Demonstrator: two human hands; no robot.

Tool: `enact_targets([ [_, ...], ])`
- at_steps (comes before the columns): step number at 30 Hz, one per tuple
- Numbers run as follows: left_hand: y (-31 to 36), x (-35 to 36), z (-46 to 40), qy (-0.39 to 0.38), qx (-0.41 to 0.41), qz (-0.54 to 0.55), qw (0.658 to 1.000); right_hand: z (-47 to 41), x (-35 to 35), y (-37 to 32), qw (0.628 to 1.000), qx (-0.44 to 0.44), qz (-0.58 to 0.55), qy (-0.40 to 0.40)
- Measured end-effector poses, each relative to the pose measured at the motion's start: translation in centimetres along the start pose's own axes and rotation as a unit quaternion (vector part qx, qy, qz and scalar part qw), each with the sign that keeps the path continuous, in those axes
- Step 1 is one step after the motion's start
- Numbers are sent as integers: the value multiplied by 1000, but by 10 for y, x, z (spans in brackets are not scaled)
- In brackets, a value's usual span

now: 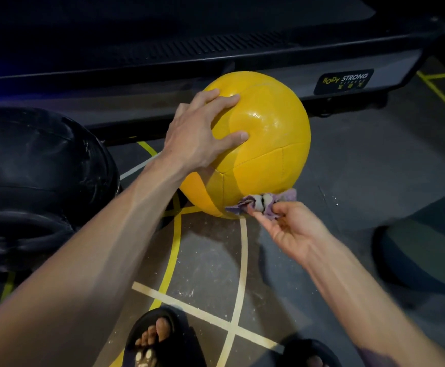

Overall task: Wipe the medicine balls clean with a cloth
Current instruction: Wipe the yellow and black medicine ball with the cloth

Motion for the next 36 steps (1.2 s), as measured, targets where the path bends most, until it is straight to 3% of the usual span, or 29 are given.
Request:
enact_targets([
  [9, -11, 2, 9, 7, 12, 13, 1000, -27, 4, 54, 996, 41, 72, 16],
  [16, -75, -20, 45, -14, -47, 139, 989, -43, -47, -7, 982, -124, 127, 73],
  [21, -94, -35, 62, -35, -102, 204, 973, -67, -56, 8, 946, -177, 244, 116],
  [25, -77, -48, 59, 7, -134, 116, 984, -74, -38, 10, 917, -228, 314, 91],
  [27, -54, -56, 43, 51, -102, 46, 992, -73, -35, 15, 897, -253, 352, 92],
  [30, -29, -52, 16, -13, -48, -15, 999, -55, -31, 38, 832, -329, 441, 70],
  [33, -32, -51, 21, -59, -93, -31, 993, -29, -31, 55, 782, -373, 500, 4],
  [34, -34, -57, 27, -58, -95, -38, 993, -26, -34, 53, 781, -375, 499, 3],
  [36, -39, -69, 42, -39, -87, -24, 995, -27, -44, 36, 815, -358, 455, 23],
])
Point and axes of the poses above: each hand's wrist, its own z-axis away from the middle knuckle, its own x-axis out of the palm, y = z × x, the point moved 1 cm from there along -z, towards the middle knuckle, and after that the axes turned 4 degrees about -z, right-handed, at the moved point
